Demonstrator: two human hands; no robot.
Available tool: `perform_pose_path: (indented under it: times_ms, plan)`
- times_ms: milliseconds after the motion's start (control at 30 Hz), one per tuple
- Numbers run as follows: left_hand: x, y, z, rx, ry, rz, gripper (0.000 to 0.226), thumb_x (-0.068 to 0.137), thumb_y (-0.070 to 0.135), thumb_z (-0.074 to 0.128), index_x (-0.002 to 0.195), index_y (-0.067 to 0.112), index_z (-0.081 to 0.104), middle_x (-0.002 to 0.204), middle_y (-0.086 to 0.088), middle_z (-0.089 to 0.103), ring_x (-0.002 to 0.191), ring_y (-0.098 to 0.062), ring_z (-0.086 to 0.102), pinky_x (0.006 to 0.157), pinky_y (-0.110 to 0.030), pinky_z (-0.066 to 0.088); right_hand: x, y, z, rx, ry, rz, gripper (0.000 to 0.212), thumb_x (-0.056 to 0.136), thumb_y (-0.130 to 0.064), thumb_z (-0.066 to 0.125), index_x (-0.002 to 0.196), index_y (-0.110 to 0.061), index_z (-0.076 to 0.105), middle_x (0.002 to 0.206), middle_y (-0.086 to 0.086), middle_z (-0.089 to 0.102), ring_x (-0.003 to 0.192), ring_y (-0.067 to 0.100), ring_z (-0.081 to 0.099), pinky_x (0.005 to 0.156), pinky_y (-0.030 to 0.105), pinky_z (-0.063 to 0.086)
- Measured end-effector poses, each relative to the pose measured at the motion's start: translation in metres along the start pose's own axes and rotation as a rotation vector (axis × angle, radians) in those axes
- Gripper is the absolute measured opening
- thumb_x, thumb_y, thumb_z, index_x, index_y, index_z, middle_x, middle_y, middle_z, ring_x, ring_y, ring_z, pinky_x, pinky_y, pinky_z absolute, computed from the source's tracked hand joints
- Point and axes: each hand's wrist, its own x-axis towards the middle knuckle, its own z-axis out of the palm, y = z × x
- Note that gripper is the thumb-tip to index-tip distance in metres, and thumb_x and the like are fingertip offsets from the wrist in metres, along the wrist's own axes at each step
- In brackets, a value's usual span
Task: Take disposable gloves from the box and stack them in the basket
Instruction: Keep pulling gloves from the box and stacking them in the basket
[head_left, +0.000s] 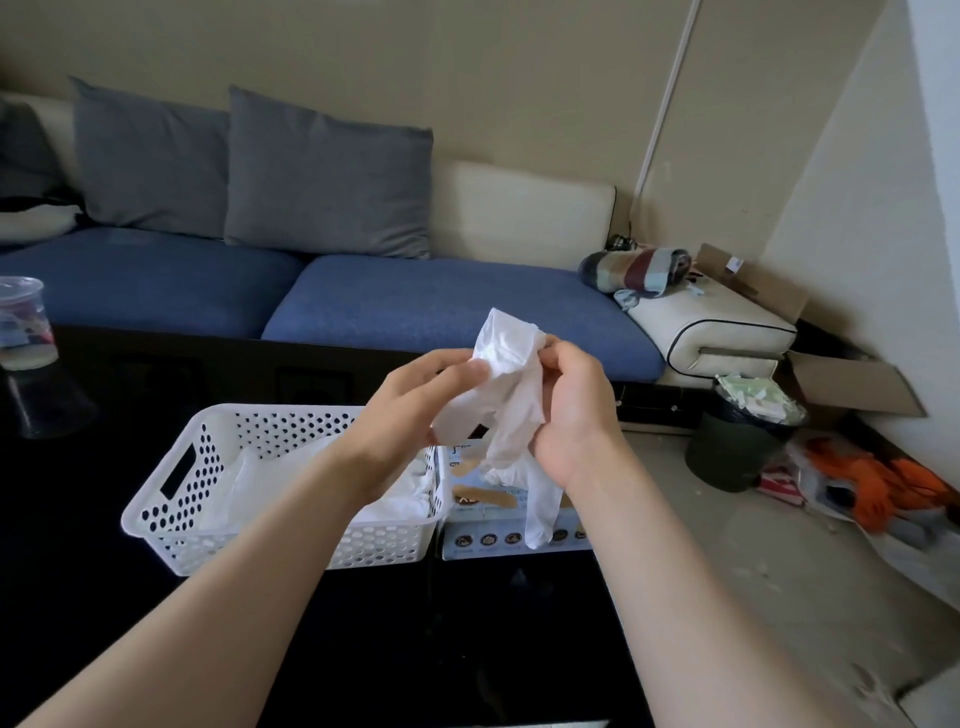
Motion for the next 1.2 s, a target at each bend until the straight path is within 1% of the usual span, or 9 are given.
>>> perform_pose_path:
  times_ms: [133,233,333,500,633,867,967,1067,1200]
  plan:
    - [-0.002,-0.002,-0.016,-0.101,0.066,-0.009,0.050,0.093,0.040,0.076,0.109,-0.006,0.065,0.113,-0.026,0.072,0.092,-0.033,0.066,0.079,-0.046,0.046,0.003,0.009,0.009,-0.059,0.000,0.036,0.025,0.091,-0.009,0.053,0.070,-0.014,0.065,0.078,0.010,0.063,0.077,0.028,0.059,0.074,0.038,0.048]
    - [-0.004,-0.002,-0.027,-0.115,0.121,-0.017,0.038,0.089,0.037,0.078,0.104,0.004,0.067,0.099,-0.013,0.074,0.086,-0.026,0.066,0.073,-0.040,0.050,0.003,0.014,0.015,-0.133,0.027,0.052,0.008,0.073,-0.007,0.059,0.077,-0.013,0.063,0.076,0.010,0.058,0.080,0.028,0.051,0.075,0.040,0.044]
    - [-0.007,-0.002,-0.036,-0.097,0.169,-0.014,0.035,0.087,0.032,0.080,0.105,0.004,0.068,0.097,-0.013,0.076,0.084,-0.023,0.069,0.076,-0.040,0.056,0.000,0.017,0.019,-0.281,-0.008,0.103,0.019,0.086,-0.002,0.053,0.077,-0.008,0.068,0.072,0.008,0.068,0.081,0.029,0.059,0.082,0.041,0.050]
    - [-0.010,-0.005,-0.053,-0.029,0.248,-0.003,0.032,0.089,0.019,0.083,0.107,-0.002,0.069,0.106,-0.027,0.074,0.085,-0.027,0.071,0.079,-0.042,0.058,-0.002,0.023,0.028,-0.496,-0.026,0.160,0.046,0.095,-0.050,0.052,0.100,-0.014,0.079,0.096,0.015,0.081,0.084,0.031,0.072,0.079,0.039,0.058]
    - [-0.014,-0.004,-0.061,0.029,0.248,0.010,0.028,0.085,0.010,0.086,0.105,0.001,0.070,0.102,-0.029,0.072,0.084,-0.027,0.072,0.072,-0.039,0.060,-0.006,0.029,0.036,-0.679,-0.107,0.139,0.058,0.069,-0.070,0.078,0.099,-0.021,0.082,0.097,0.004,0.083,0.097,0.026,0.078,0.095,0.046,0.062]
    - [-0.015,-0.003,-0.070,0.020,0.240,-0.084,0.051,0.086,-0.009,0.073,0.127,0.020,0.065,0.101,-0.007,0.066,0.089,-0.019,0.070,0.072,-0.034,0.056,-0.005,0.038,0.043,-0.843,-0.064,-0.047,0.021,0.086,-0.022,0.067,0.096,-0.004,0.072,0.078,0.004,0.066,0.077,0.023,0.062,0.068,0.039,0.052]
    - [-0.015,0.000,-0.069,-0.045,0.164,-0.194,0.021,0.096,0.014,0.066,0.116,0.008,0.067,0.106,-0.008,0.069,0.099,-0.024,0.069,0.087,-0.040,0.055,-0.005,0.038,0.045,-0.826,-0.113,-0.080,0.022,0.094,-0.021,0.059,0.096,-0.002,0.070,0.081,0.004,0.063,0.079,0.021,0.057,0.071,0.038,0.047]
    - [-0.016,0.000,-0.070,-0.012,0.100,-0.281,0.040,0.099,0.040,0.067,0.115,0.004,0.076,0.101,-0.008,0.074,0.091,-0.025,0.071,0.083,-0.039,0.056,-0.008,0.038,0.049,-0.809,-0.156,-0.096,0.027,0.093,-0.021,0.056,0.097,0.004,0.065,0.082,0.007,0.058,0.082,0.021,0.053,0.073,0.039,0.041]
    - [-0.018,-0.001,-0.071,0.054,0.164,-0.221,0.028,0.100,0.034,0.070,0.108,0.009,0.079,0.104,-0.009,0.079,0.096,-0.024,0.076,0.079,-0.033,0.059,-0.007,0.037,0.050,-0.777,-0.057,-0.019,0.024,0.085,-0.019,0.051,0.088,0.005,0.055,0.081,0.012,0.051,0.080,0.027,0.046,0.073,0.042,0.036]
